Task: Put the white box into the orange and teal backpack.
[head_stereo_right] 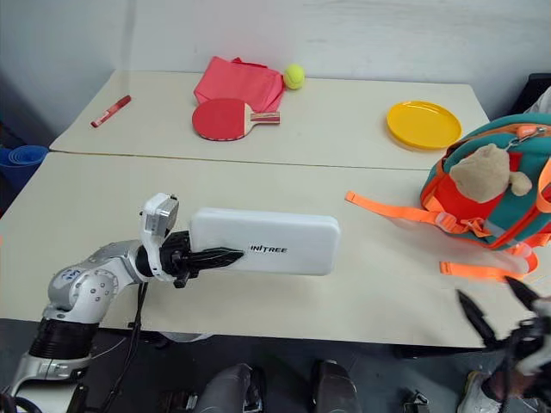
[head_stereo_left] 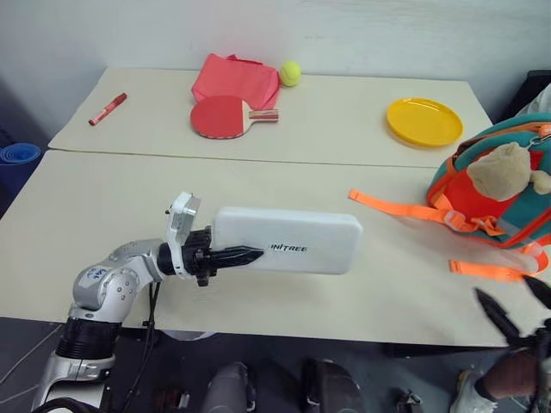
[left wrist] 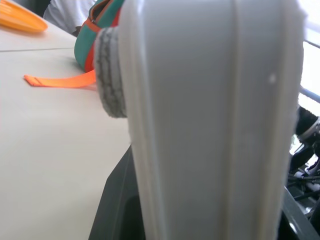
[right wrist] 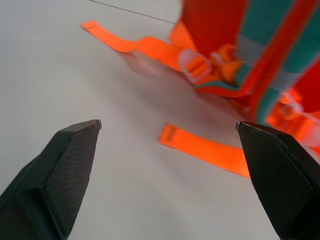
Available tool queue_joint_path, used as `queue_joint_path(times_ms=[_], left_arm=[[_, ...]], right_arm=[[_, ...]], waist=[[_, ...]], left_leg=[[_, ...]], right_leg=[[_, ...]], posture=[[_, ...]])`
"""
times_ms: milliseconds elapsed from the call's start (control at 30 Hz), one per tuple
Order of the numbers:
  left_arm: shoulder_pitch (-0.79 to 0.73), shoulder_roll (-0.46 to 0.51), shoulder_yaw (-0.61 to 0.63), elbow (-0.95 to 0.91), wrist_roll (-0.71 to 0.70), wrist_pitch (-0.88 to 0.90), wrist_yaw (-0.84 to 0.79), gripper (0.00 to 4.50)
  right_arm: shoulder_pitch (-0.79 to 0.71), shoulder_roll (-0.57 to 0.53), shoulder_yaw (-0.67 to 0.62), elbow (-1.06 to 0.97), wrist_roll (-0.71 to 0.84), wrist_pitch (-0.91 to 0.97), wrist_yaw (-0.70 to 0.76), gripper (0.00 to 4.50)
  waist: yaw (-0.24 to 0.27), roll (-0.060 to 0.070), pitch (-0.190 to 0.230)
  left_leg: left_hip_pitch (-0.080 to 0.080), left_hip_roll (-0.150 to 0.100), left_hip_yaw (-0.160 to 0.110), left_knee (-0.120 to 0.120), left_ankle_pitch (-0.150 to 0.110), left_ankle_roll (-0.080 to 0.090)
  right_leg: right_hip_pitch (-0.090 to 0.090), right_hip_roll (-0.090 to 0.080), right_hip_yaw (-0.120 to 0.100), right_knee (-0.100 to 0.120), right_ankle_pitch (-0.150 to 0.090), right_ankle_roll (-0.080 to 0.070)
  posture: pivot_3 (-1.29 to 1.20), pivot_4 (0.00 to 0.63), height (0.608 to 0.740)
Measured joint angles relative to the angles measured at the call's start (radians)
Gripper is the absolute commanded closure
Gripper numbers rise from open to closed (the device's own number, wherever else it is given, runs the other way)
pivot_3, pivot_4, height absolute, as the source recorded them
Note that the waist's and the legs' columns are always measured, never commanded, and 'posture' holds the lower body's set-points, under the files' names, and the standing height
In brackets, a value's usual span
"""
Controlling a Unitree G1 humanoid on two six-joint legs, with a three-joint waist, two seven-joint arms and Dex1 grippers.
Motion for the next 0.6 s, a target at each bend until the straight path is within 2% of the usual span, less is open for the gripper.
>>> queue_joint_path(times_ms=[67, 233, 267, 333, 433, 600], left_arm=[[0.000, 0.008, -0.008, 0.006, 0.031, -0.024, -0.032, 3.18], [-0.002, 0.006, -0.040, 0.044, 0.097, -0.064, -0.088, 3.18], [-0.002, 0.007, -0.040, 0.048, 0.100, -0.067, -0.095, 3.18], [-0.001, 0.010, -0.038, 0.062, 0.102, -0.068, -0.111, 3.18], [0.014, 0.033, -0.036, 0.071, 0.103, -0.061, -0.137, 3.18], [0.025, 0.053, -0.014, 0.071, 0.101, -0.042, -0.144, 3.18]], right_arm=[[-0.044, -0.064, -0.036, 0.077, 0.013, 0.000, 0.028, 0.04], [-0.276, -0.277, -0.008, 0.357, -0.005, -0.014, 0.110, 0.04], [-0.324, -0.301, 0.012, 0.402, -0.010, -0.018, 0.129, 0.21], [-0.438, -0.330, 0.071, 0.481, -0.012, -0.017, 0.157, 0.59], [-0.594, -0.340, 0.173, 0.534, -0.002, 0.025, 0.201, 1.59], [-0.702, -0.327, 0.277, 0.576, -0.009, 0.041, 0.242, 3.29]], waist=[[-0.008, 0.000, 0.000], [-0.020, 0.001, 0.001], [-0.018, 0.001, 0.001], [-0.021, 0.001, 0.001], [-0.022, 0.002, 0.002], [-0.016, 0.002, 0.002]], left_leg=[[0.000, 0.000, 0.000, 0.000, 0.002, 0.005], [0.000, 0.000, 0.000, 0.001, 0.004, 0.009], [0.000, 0.000, -0.001, 0.001, 0.005, 0.008], [0.000, 0.000, -0.001, 0.001, 0.005, 0.008], [0.000, 0.000, -0.001, 0.001, 0.006, 0.007], [-0.001, 0.000, -0.002, 0.003, 0.006, 0.007]], right_leg=[[0.000, 0.000, -0.001, 0.000, 0.000, 0.000], [0.001, -0.001, -0.002, 0.000, 0.001, 0.001], [0.001, 0.000, -0.003, 0.000, 0.001, 0.001], [0.001, 0.000, -0.003, 0.001, 0.001, 0.001], [0.001, 0.000, -0.003, 0.002, 0.001, 0.001], [0.001, -0.001, -0.005, 0.003, 0.000, 0.001]], posture=[[0.00, 0.150, 0.740], [0.00, 0.150, 0.740], [0.00, 0.150, 0.740], [0.00, 0.150, 0.740], [0.00, 0.150, 0.740], [0.00, 0.150, 0.740]])
